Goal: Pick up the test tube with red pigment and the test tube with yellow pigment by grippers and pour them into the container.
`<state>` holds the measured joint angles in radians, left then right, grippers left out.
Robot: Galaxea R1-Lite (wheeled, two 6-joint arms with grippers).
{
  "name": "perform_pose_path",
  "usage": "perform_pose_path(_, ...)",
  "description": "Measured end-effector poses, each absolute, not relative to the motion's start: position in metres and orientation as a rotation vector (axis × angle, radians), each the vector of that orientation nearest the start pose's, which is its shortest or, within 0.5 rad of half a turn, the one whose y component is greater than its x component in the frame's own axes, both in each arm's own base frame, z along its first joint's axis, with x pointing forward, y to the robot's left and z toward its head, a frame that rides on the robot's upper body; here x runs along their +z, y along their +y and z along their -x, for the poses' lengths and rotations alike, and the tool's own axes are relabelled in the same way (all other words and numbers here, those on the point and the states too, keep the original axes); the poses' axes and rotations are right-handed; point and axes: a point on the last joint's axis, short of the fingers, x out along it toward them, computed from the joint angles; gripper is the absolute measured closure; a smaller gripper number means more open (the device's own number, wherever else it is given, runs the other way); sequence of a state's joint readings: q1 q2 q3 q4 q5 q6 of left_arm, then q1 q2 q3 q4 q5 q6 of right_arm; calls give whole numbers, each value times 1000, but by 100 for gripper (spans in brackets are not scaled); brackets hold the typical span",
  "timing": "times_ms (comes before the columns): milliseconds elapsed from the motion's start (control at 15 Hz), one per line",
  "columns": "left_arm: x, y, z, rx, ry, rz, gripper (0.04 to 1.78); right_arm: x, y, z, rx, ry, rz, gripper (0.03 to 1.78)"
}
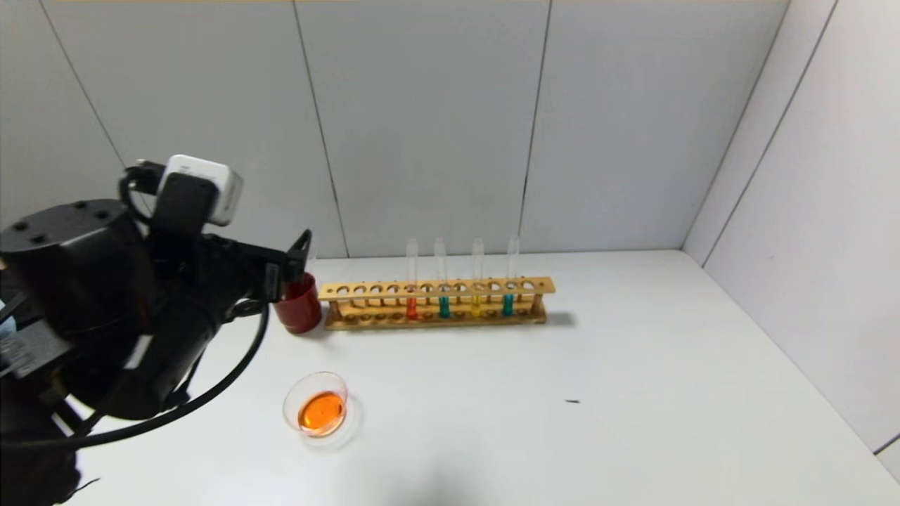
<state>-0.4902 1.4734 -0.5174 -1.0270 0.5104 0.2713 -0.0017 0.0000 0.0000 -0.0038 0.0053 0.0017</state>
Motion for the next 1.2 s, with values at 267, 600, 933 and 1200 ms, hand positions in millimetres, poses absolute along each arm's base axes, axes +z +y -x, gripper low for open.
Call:
perform_pose_path(267,212,-46,-132,138,-95,-218,8,76,0,23,4,-4,-1,6)
perform_pose_path(600,192,4,-40,365,-135,-194,8,76,0,23,4,-4,-1,6)
perform_pose_path(933,158,8,21,375,-279,-62,8,76,0,23,4,-4,-1,6)
perform_pose_path(1200,112,2,25,127,-267,-46,8,76,0,23,4,-4,-1,6)
